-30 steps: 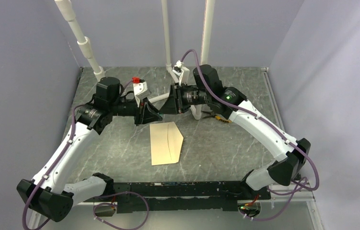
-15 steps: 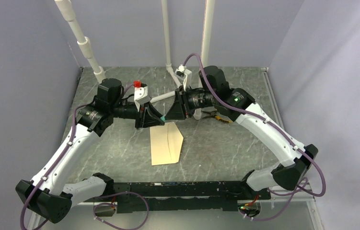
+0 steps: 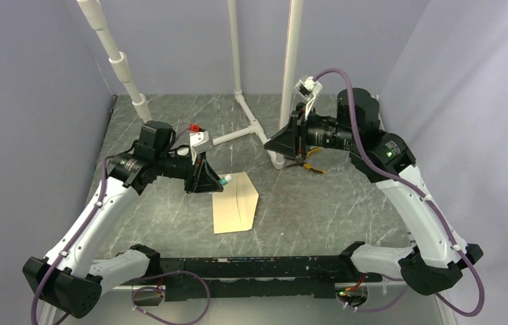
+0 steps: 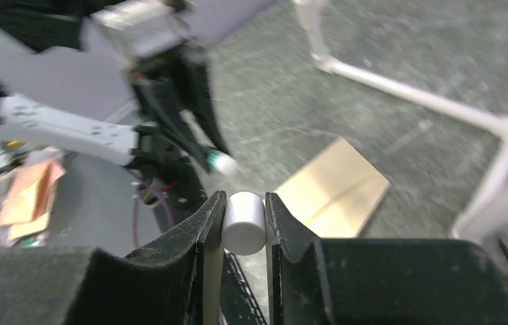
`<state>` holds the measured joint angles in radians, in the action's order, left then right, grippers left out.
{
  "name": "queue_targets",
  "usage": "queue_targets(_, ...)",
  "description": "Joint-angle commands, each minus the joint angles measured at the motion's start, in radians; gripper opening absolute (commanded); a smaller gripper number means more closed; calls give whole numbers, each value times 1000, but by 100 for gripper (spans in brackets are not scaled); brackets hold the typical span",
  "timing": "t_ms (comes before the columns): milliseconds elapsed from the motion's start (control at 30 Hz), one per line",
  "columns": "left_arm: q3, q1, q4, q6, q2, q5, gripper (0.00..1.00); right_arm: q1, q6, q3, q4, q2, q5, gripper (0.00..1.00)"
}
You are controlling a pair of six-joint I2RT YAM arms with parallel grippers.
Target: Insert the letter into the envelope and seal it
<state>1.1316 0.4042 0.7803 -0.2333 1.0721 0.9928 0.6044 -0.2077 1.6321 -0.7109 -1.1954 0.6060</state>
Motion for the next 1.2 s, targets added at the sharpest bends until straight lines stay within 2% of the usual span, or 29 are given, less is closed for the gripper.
queue_targets(0, -15, -1, -102, 80, -46, -49, 2, -2, -34, -130, -74, 41, -303, 0)
queue_targets(200, -59, -1, -268, 246, -93, -125, 2, -2, -219, -399, -158, 15, -721, 0)
queue_targets(267, -80, -1, -334, 324, -105, -152, 2, -2, -300, -494, -124, -6, -800, 0)
queue_targets(400, -115, -1, -402, 406, -108, -196, 3, -5, -381, -674, 56, -60, -881, 0)
queue_targets(633, -162, -1, -447, 471, -113, -228, 3, -12, -436, -814, 309, -221, -899, 4)
queue_targets(800, -183, -1, -485, 494, -129, -239, 2, -15, -447, -836, 335, -276, -919, 6)
queue_targets(1000, -178, -1, -474, 484, -115, -237, 3, -17, -444, -843, 333, -323, -883, 21)
queue_targets(1167, -176, -1, -466, 480, -120, -237, 2, -17, -441, -813, 280, -360, -866, 30)
